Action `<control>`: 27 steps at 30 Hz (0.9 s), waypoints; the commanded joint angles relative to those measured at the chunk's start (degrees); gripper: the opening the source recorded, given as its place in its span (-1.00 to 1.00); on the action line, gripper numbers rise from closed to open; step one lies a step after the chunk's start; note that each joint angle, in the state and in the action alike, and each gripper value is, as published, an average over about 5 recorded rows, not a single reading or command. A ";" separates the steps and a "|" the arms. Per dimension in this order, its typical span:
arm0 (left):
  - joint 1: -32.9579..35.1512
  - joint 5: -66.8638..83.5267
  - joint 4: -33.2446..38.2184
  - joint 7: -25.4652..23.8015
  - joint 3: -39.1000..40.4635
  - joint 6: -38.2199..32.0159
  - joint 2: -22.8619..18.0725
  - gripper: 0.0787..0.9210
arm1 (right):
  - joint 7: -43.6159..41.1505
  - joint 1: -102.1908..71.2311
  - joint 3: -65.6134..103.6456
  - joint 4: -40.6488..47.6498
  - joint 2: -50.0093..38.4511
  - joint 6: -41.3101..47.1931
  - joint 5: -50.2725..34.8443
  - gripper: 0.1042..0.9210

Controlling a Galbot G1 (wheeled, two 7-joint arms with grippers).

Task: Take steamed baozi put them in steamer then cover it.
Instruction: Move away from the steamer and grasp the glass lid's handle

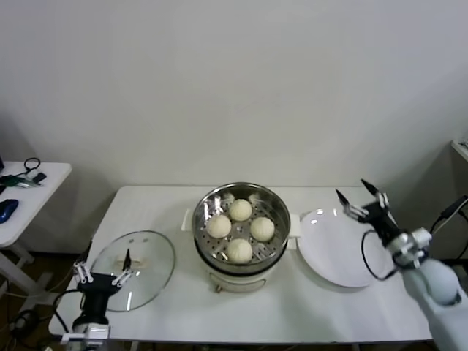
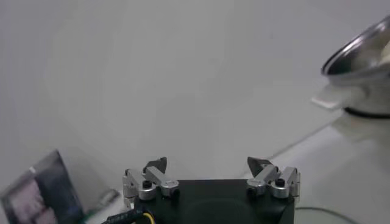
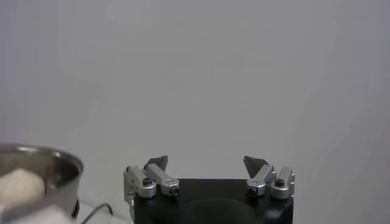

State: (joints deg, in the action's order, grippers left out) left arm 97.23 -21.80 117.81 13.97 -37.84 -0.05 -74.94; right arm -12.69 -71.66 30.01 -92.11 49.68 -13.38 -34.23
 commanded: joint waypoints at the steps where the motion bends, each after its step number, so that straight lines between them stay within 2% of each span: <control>1: -1.29 -32.36 -6.76 13.77 -1.30 -3.37 3.33 0.77 | 2.22 -23.21 8.41 1.88 14.06 -15.55 3.33 0.76; 6: -1.94 -49.43 -12.84 15.57 -0.67 -2.30 5.49 0.77 | 2.85 -22.55 6.73 2.14 15.51 -15.70 4.55 0.76; 11: -4.07 -58.38 -21.55 15.38 1.39 -1.23 5.45 0.77 | 3.14 -22.24 6.46 2.12 15.93 -15.63 5.35 0.76; 17: -6.21 -60.30 -28.34 15.73 2.45 -1.00 5.16 0.77 | 3.41 -21.97 7.08 2.25 15.88 -15.41 5.37 0.76; 27: -10.52 -58.83 -32.40 15.63 2.65 -1.38 5.01 0.77 | 3.57 -21.76 7.98 2.18 16.04 -14.90 5.40 0.76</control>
State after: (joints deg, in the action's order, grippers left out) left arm 90.47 -74.50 92.73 28.17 -35.71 -1.35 -70.44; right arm -9.39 -91.53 37.27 -89.90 64.23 -27.17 -29.41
